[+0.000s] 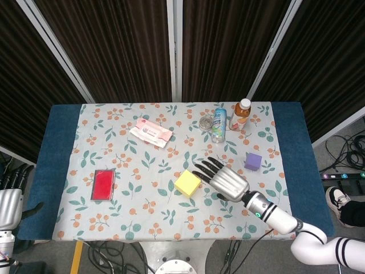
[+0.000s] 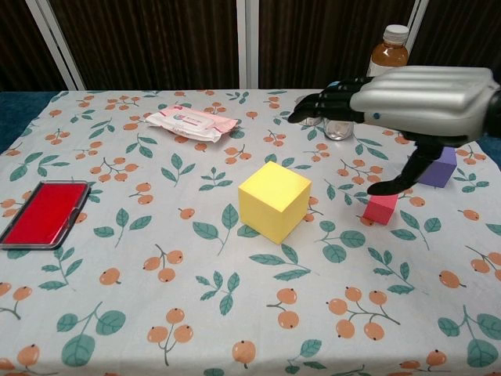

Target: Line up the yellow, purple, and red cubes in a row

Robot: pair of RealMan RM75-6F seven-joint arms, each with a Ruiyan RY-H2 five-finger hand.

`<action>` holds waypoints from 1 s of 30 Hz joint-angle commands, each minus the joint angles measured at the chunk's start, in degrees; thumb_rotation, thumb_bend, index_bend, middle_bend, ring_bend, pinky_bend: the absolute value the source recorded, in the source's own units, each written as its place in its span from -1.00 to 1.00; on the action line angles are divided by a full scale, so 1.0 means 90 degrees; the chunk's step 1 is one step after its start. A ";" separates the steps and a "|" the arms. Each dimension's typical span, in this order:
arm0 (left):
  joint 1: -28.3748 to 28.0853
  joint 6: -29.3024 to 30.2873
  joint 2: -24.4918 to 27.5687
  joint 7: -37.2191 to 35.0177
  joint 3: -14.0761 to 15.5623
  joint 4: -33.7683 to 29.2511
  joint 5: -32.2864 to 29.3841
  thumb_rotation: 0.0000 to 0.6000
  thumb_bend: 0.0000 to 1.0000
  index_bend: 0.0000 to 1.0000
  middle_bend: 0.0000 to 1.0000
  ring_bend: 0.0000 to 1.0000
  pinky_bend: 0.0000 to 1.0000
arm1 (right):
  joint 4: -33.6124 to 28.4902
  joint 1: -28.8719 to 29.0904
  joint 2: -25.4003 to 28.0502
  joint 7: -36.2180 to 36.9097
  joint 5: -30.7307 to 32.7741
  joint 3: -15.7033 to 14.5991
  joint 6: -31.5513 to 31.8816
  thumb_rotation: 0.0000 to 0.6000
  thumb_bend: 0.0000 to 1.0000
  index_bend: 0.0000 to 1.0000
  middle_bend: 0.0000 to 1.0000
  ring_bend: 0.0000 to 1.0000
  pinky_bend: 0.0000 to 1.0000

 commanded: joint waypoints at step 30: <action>0.0095 -0.0101 -0.0100 -0.0425 0.0017 0.0366 -0.0081 1.00 -0.72 -0.67 -0.62 -0.72 -0.69 | 0.1422 0.1319 -0.1875 -0.1056 0.2154 0.0121 -0.0404 1.00 -0.65 -0.17 -0.28 -0.85 -1.00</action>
